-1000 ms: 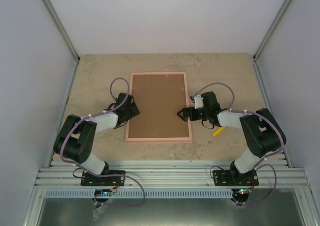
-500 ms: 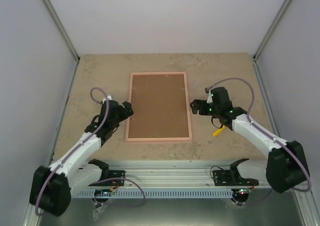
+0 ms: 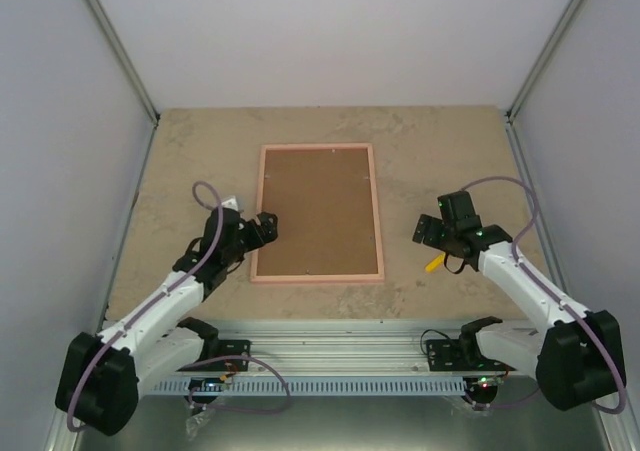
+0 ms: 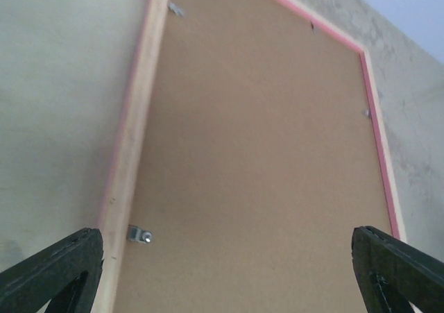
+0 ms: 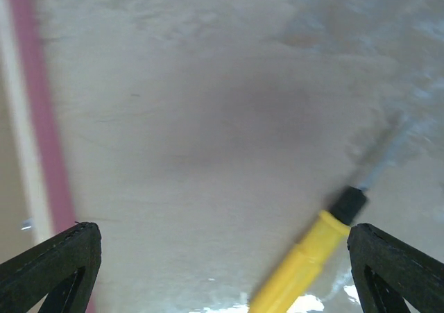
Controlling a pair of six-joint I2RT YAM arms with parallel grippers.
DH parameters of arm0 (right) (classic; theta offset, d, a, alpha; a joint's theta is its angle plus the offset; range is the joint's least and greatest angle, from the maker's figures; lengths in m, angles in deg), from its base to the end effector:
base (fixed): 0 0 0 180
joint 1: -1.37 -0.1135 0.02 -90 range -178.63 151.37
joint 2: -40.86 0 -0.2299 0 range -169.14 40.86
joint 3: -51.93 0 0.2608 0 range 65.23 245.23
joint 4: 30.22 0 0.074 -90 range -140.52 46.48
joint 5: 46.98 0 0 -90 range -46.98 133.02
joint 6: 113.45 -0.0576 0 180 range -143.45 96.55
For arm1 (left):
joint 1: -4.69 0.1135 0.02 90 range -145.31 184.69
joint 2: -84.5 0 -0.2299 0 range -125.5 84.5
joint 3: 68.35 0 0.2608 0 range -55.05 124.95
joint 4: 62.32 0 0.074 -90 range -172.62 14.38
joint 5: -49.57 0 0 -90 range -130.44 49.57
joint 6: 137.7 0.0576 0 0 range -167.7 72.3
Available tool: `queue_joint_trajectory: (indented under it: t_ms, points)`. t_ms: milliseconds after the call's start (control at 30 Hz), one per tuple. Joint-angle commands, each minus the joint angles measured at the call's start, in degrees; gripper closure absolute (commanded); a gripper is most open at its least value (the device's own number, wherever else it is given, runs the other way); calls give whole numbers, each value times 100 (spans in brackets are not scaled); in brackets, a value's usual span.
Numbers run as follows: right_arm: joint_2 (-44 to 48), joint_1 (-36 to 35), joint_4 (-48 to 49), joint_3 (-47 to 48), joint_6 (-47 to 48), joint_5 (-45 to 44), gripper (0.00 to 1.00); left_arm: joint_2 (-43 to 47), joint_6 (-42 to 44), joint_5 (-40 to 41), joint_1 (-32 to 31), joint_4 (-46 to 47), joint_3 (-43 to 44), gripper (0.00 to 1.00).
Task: Take the photo out of the frame
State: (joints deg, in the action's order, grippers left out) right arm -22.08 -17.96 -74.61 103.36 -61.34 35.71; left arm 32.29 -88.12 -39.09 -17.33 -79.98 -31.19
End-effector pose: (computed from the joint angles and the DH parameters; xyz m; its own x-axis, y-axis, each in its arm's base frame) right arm 0.2331 0.0740 0.1576 -0.7770 0.3730 -0.5072 0.2739 0.9256 0.2612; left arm 0.2246 -0.0894 0.1564 -0.6126 -0.4515 -0.6488 -0.0533 0.8426 -0.5359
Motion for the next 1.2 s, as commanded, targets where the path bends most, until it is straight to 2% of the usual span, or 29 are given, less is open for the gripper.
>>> queue_joint_trajectory:
  t_ms: [0,167,300,433,600,833,1000,1167]
  points:
    - [-174,327,-539,-233,-456,-304,3,-424,298,-454,-240,307,71,1]
    - [-501,770,-171,-490,-292,-137,11,-790,405,-668,-377,419,109,1]
    - [-949,1043,92,-577,-184,68,22,-929,381,-796,-449,522,171,1]
    - [-1306,1072,274,-561,-155,240,37,-982,351,-817,-561,580,226,1]
    - [-1516,1072,380,-546,-210,363,62,-1036,254,-775,-747,605,314,1]
    - [-1533,1059,402,-521,-160,496,87,-1130,85,-767,-1119,732,437,1]
    - [-1290,940,295,-380,-110,589,99,-1065,-68,-908,-1233,858,445,1]
    - [-837,465,591,-238,-146,981,99,-1062,-174,-804,-1532,929,514,1]
